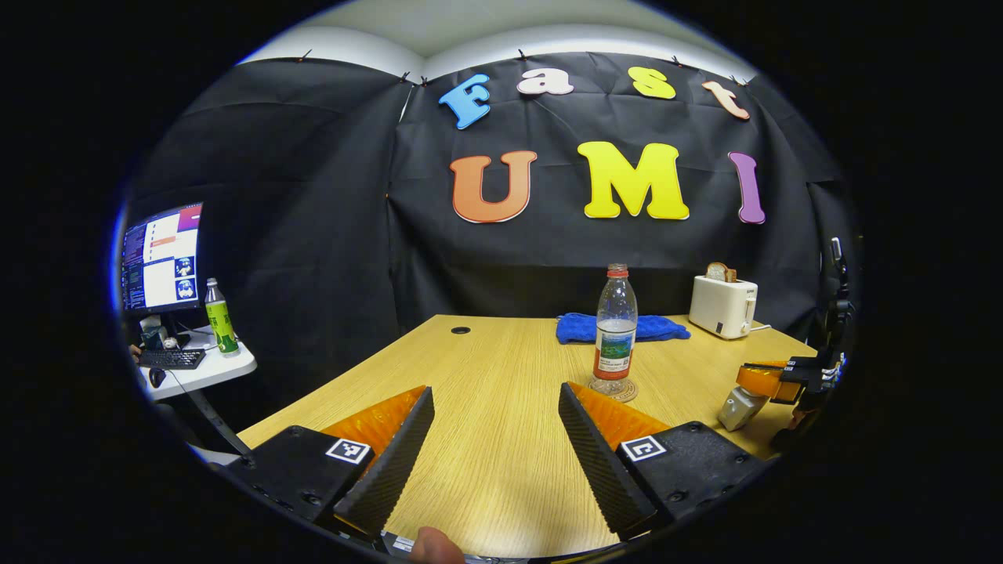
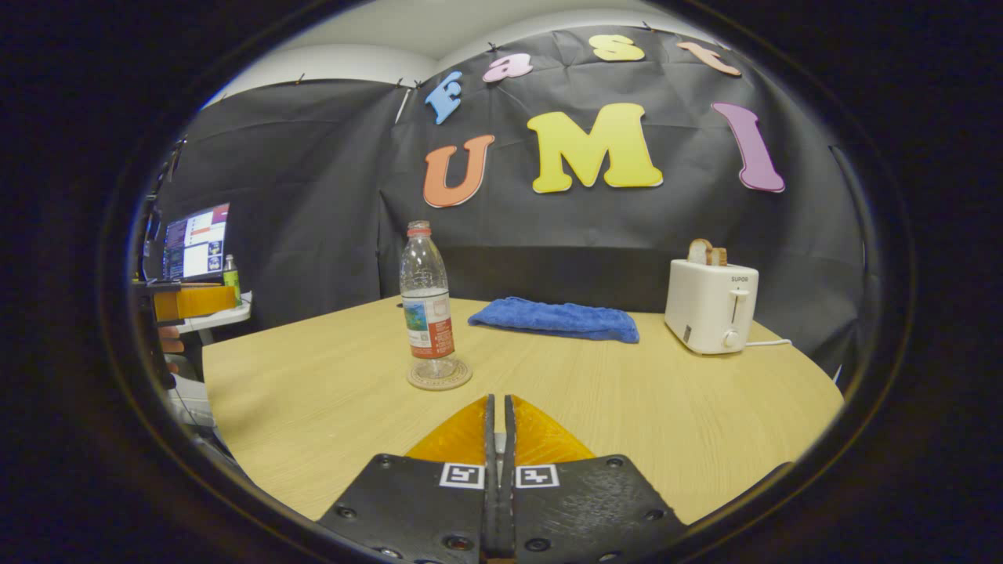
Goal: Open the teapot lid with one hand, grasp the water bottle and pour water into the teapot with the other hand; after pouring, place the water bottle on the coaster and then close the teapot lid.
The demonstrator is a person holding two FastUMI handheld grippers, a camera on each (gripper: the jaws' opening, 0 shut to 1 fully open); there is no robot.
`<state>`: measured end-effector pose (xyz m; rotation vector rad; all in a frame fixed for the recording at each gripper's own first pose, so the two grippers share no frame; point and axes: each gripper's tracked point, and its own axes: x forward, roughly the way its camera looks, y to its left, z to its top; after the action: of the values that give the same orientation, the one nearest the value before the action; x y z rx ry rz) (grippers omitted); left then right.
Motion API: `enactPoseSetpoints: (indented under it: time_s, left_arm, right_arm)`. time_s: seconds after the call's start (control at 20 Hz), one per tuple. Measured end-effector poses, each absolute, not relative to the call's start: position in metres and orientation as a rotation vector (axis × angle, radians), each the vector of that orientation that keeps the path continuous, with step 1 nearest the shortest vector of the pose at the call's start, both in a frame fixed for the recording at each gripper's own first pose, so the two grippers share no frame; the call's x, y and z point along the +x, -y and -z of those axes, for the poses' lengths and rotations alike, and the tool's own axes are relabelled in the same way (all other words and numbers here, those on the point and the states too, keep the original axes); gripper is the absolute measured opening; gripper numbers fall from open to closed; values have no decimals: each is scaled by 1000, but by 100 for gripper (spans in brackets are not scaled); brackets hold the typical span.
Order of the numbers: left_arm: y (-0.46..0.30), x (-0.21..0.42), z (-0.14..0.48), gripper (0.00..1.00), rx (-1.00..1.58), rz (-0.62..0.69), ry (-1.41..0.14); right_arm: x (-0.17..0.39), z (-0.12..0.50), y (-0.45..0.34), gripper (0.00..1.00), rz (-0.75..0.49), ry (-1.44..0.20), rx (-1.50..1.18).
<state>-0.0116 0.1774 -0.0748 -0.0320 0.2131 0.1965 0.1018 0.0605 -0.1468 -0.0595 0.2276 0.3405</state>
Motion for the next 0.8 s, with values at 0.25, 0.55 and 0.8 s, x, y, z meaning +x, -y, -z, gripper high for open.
enactPoseSetpoints:
  time_s: [0.25,0.55,0.8]
  left_arm:
    - [-169,-13,69,100,-29,-189,-204]
    - [-147,-14,47,100,-39,-165,-160]
    - [-102,-10,26,100,-35,-125,-98]
  right_arm:
    - [102,146,-59,4,-323,-218,-86]
    - [97,103,-42,72,-257,-113,-29]
    - [73,54,-7,98,-99,-21,-34]
